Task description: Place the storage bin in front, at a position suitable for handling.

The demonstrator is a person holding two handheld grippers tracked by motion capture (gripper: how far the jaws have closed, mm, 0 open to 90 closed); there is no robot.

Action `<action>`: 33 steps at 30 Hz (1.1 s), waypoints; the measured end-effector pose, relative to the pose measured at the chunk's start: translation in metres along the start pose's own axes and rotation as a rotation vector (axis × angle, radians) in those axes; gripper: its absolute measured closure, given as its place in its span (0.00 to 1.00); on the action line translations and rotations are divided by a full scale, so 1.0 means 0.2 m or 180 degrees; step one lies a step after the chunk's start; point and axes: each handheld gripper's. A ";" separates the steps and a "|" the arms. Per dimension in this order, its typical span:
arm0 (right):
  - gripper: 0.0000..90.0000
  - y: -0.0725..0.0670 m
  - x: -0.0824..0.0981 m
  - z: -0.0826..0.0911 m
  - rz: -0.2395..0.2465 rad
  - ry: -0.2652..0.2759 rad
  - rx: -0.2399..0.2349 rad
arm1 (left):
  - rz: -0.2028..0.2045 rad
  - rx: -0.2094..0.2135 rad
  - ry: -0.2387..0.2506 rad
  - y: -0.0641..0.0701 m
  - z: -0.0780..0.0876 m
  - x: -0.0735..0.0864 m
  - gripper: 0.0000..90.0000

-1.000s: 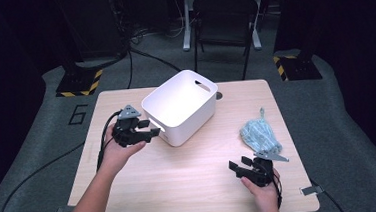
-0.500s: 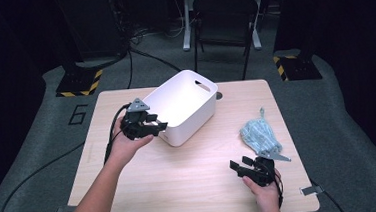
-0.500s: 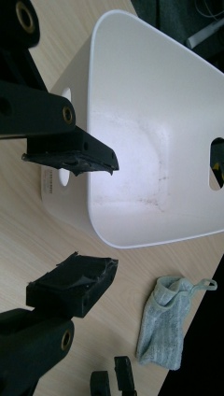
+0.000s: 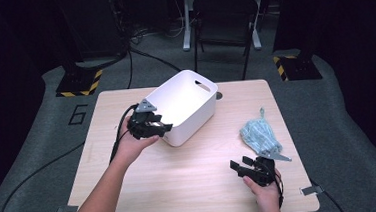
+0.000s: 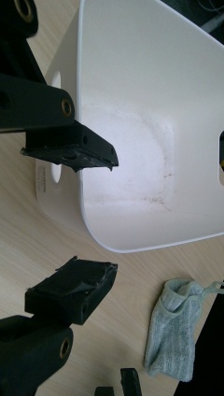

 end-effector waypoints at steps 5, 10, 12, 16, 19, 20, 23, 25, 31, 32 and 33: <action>0.39 0.01 0.00 0.00 -0.0028 -0.0033 0.0019 | -0.0051 0.0039 0.0050 0.03 -0.03 -0.01 0.47; 0.39 0.02 0.00 0.00 -0.0078 -0.0038 -0.0009 | -0.0023 0.0050 0.0002 0.03 -0.06 -0.02 0.50; 0.39 0.02 0.00 0.00 -0.0106 -0.0031 -0.0022 | -0.0061 0.0029 -0.0044 0.02 -0.07 -0.01 0.51; 0.39 0.03 0.00 -0.01 -0.0107 -0.0030 -0.0037 | -0.0103 0.0003 -0.0103 0.03 -0.09 -0.01 0.52; 0.39 0.03 0.00 -0.01 -0.0121 -0.0039 -0.0045 | -0.0124 -0.0006 -0.0102 0.02 -0.09 -0.01 0.53; 0.39 0.03 0.00 -0.01 -0.0121 -0.0039 -0.0045 | -0.0124 -0.0006 -0.0102 0.02 -0.09 -0.01 0.54; 0.39 0.03 0.00 -0.01 -0.0131 -0.0056 -0.0040 | -0.0187 -0.0027 -0.0141 0.02 -0.09 -0.01 0.57; 0.39 0.03 0.01 -0.01 -0.0132 -0.0041 -0.0048 | -0.0219 -0.0062 -0.0140 0.03 -0.09 -0.01 0.57; 0.39 0.04 0.01 0.00 -0.0186 -0.0077 -0.0048 | -0.0228 -0.0008 -0.0140 0.04 -0.09 -0.01 0.60; 0.39 0.04 0.01 0.00 -0.0189 -0.0078 -0.0052 | -0.0256 -0.0003 -0.0151 0.04 -0.09 0.00 0.60; 0.39 0.04 0.01 0.00 -0.0184 -0.0076 -0.0055 | -0.0297 0.0013 -0.0140 0.06 -0.09 0.00 0.60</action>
Point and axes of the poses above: each handheld gripper's, and its own axes: z roughly backward along the jaws, x roughly out of its underside, y roughly to its right, and after that the axes turned 9 degrees about x, right-handed
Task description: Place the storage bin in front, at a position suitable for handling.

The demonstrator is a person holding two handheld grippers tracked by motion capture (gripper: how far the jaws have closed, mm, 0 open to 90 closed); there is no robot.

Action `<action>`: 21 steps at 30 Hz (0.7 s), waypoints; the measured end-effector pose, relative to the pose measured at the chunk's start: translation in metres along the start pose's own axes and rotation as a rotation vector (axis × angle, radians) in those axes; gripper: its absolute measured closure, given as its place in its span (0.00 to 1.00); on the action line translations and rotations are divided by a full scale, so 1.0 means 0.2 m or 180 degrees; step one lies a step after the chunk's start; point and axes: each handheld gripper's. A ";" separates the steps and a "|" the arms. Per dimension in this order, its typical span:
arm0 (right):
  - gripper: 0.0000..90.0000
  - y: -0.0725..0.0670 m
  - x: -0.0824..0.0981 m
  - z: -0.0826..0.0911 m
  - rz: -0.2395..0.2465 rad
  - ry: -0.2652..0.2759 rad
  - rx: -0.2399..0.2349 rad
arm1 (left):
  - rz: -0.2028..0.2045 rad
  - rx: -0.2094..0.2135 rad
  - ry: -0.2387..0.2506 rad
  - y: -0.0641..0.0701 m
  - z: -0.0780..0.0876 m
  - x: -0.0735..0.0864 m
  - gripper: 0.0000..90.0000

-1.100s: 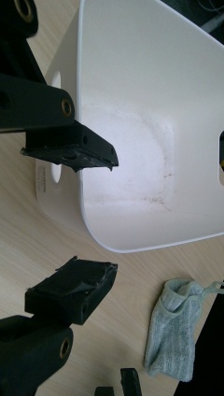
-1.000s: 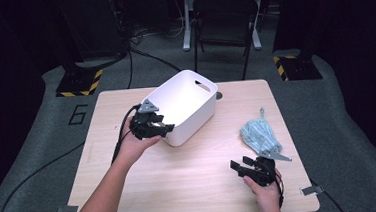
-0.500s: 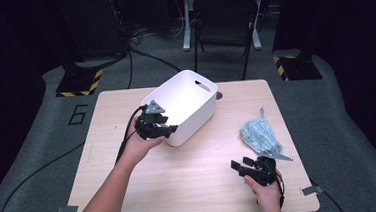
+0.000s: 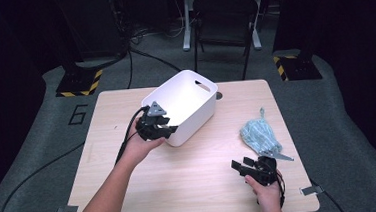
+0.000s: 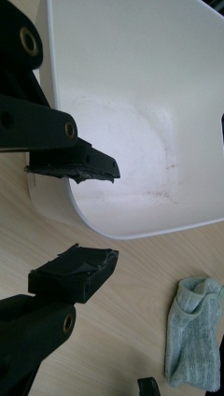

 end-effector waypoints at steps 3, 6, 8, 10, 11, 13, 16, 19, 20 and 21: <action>0.39 0.00 0.00 0.00 -0.0015 -0.0001 -0.0003 | 0.0007 0.0028 0.0056 0.02 0.00 0.01 0.60; 0.39 0.00 0.00 0.00 -0.0034 -0.0009 -0.0001 | -0.0011 0.0048 0.0047 0.03 0.01 0.01 0.60; 0.39 0.00 0.00 0.00 -0.0049 -0.0005 -0.0013 | 0.0000 0.0061 0.0050 0.03 0.01 0.02 0.61; 0.39 0.00 0.00 -0.01 -0.0059 -0.0009 -0.0020 | -0.0007 0.0060 0.0039 0.03 0.01 0.02 0.61; 0.39 0.00 0.00 0.00 -0.0063 -0.0023 -0.0020 | 0.0001 0.0074 0.0039 0.04 0.02 0.02 0.62; 0.39 0.01 0.00 -0.01 -0.0072 -0.0011 -0.0024 | -0.0015 0.0095 0.0011 0.05 0.02 0.02 0.62; 0.39 0.01 0.00 0.00 -0.0095 -0.0033 -0.0015 | -0.0016 0.0106 0.0049 0.07 0.02 0.02 0.62; 0.39 0.02 0.00 -0.01 -0.0080 -0.0015 -0.0022 | -0.0035 0.0140 0.0050 0.09 0.02 0.03 0.62; 0.39 0.01 0.00 -0.01 -0.0121 -0.0017 -0.0030 | -0.0030 0.0165 0.0087 0.11 0.02 0.03 0.61; 0.39 0.02 0.00 -0.01 -0.0116 -0.0013 -0.0032 | -0.0001 0.0190 0.0099 0.12 0.02 0.04 0.61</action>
Point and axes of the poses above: each handheld gripper's, and its own axes: z roughly backward along the jaws, x roughly out of its underside, y roughly to its right, and after that the axes turned 9 degrees about x, right-handed
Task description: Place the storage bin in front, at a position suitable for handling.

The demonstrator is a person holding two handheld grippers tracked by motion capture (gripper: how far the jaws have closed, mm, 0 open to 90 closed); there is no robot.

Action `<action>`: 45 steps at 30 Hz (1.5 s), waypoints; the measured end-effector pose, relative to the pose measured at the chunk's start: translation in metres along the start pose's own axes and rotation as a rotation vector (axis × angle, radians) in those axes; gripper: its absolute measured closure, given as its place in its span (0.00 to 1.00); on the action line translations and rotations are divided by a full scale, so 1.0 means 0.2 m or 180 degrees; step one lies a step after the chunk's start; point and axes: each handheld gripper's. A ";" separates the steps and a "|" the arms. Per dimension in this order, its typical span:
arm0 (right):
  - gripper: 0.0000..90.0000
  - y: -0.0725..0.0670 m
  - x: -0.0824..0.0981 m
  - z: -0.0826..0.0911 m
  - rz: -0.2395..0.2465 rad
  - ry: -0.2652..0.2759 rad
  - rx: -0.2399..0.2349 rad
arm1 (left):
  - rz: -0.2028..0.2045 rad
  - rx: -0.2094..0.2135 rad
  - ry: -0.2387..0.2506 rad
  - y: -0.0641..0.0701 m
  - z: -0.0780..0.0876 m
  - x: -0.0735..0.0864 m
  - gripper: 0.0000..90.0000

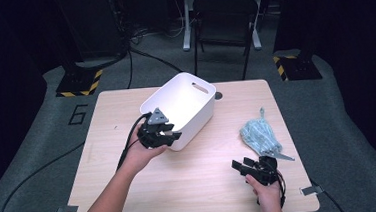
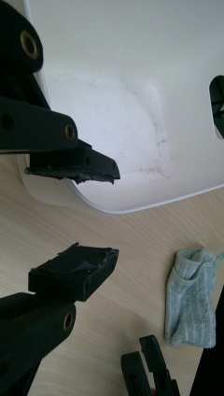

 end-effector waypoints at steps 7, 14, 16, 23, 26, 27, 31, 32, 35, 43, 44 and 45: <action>0.40 0.00 0.00 0.00 -0.0029 0.0007 -0.0009 | 0.0007 0.0038 0.0020 0.05 0.00 0.01 0.60; 0.40 0.00 0.00 0.00 -0.0042 -0.0011 -0.0006 | -0.0018 0.0114 0.0049 0.12 0.00 0.02 0.59; 0.40 0.00 0.00 0.00 -0.0051 -0.0016 -0.0002 | -0.0050 0.0118 0.0043 0.14 0.00 0.02 0.59; 0.40 0.00 0.00 0.00 -0.0062 -0.0019 -0.0015 | -0.0065 0.0203 -0.0024 0.19 0.01 0.03 0.58; 0.40 0.00 0.01 0.00 -0.0072 -0.0022 -0.0014 | -0.0020 0.0222 -0.0018 0.18 0.01 0.02 0.58; 0.40 0.01 0.00 0.00 -0.0074 -0.0020 -0.0008 | -0.0024 0.0236 -0.0038 0.18 0.01 0.02 0.58; 0.40 0.01 0.01 0.00 -0.0083 -0.0004 -0.0017 | 0.0021 0.0170 -0.0013 0.15 0.06 -0.01 0.57; 0.40 0.02 0.00 0.00 -0.0069 -0.0008 -0.0016 | 0.0029 0.0142 0.0011 0.14 0.08 -0.01 0.57; 0.40 0.02 0.00 0.00 -0.0117 -0.0022 -0.0006 | 0.0043 0.0068 0.0039 0.11 0.12 -0.03 0.55; 0.40 0.02 0.01 0.00 -0.0132 -0.0005 -0.0028 | 0.0277 -0.0197 0.0073 -0.06 0.23 0.02 0.55; 0.40 0.02 0.01 0.00 -0.0127 -0.0015 -0.0028 | 0.0288 -0.0229 0.0079 -0.08 0.23 0.02 0.55; 0.40 0.02 0.01 0.00 -0.0120 -0.0019 -0.0023 | 0.0304 -0.0258 0.0073 -0.09 0.24 0.03 0.55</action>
Point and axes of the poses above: each handheld gripper's, and its own axes: z roughly backward along the jaws, x roughly out of its underside, y roughly to its right, and after that the axes turned 9 degrees about x, right-handed
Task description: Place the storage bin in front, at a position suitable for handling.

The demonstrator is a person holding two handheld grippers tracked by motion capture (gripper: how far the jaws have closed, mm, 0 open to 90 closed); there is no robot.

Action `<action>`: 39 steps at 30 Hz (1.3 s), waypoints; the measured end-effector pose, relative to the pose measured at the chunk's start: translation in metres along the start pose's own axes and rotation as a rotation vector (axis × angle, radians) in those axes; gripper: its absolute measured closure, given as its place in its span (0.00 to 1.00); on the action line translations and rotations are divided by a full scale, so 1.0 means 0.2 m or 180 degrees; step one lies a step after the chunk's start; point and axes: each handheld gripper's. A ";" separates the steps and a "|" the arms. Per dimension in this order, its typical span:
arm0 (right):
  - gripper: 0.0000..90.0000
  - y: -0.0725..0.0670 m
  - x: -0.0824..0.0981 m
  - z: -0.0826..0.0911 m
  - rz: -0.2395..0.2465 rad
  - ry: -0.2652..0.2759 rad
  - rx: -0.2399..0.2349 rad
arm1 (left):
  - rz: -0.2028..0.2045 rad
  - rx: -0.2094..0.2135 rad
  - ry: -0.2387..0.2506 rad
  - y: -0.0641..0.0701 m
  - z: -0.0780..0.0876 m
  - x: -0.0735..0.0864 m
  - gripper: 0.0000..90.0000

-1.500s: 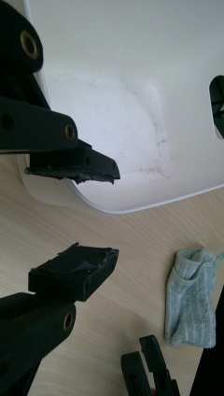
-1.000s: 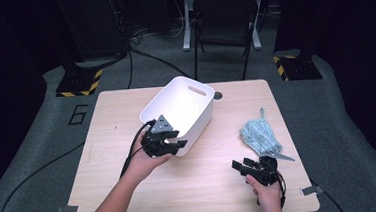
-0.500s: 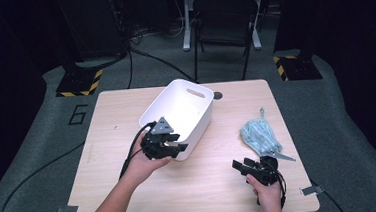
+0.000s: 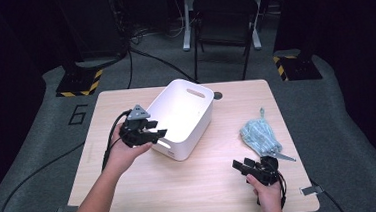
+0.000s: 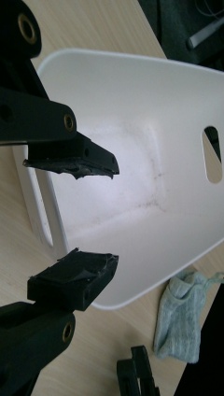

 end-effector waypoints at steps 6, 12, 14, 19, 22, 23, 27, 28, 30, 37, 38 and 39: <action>0.40 0.00 0.00 0.00 -0.0004 0.0010 -0.0006 | 0.0106 -0.0149 0.0015 -0.09 0.05 0.02 0.56; 0.40 0.00 0.00 0.00 -0.0020 0.0010 -0.0001 | 0.0202 -0.0344 -0.0010 -0.17 0.06 0.04 0.55; 0.40 0.00 0.00 0.00 -0.0030 0.0000 0.0000 | 0.0221 -0.0358 -0.0012 -0.19 0.05 0.04 0.55; 0.40 0.00 0.00 0.00 -0.0027 -0.0011 0.0001 | 0.0258 -0.0439 -0.0129 -0.24 0.02 0.06 0.54; 0.40 0.01 0.00 0.00 0.0000 -0.0001 0.0027 | 0.0256 -0.0405 -0.0107 -0.25 0.01 0.09 0.52; 0.40 0.01 0.00 0.00 0.0000 -0.0001 0.0027 | 0.0256 -0.0405 -0.0107 -0.25 0.01 0.09 0.51; 0.40 0.01 0.00 0.00 -0.0032 -0.0009 -0.0003 | 0.0300 -0.0334 -0.0037 -0.25 0.02 0.10 0.51; 0.40 0.00 0.00 0.00 -0.0034 0.0004 -0.0006 | 0.0292 -0.0342 -0.0034 -0.25 0.02 0.11 0.51; 0.40 0.00 0.00 0.00 -0.0036 0.0004 -0.0004 | 0.0244 -0.0352 -0.0066 -0.23 0.02 0.11 0.50; 0.40 -0.01 0.01 0.00 0.0018 0.0005 -0.0034 | 0.0212 -0.0352 -0.0088 -0.20 0.03 0.11 0.49; 0.39 -0.02 0.01 0.00 0.0014 -0.0017 -0.0035 | 0.0200 -0.0337 -0.0106 -0.18 0.03 0.11 0.48; 0.39 -0.02 0.01 0.00 0.0014 -0.0017 -0.0035 | 0.0200 -0.0337 -0.0106 -0.18 0.03 0.11 0.48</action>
Point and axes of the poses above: each handheld gripper's, and its own axes: z roughly backward along the jaws, x roughly out of its underside, y roughly to its right, and after that the axes turned 9 degrees about x, right-handed
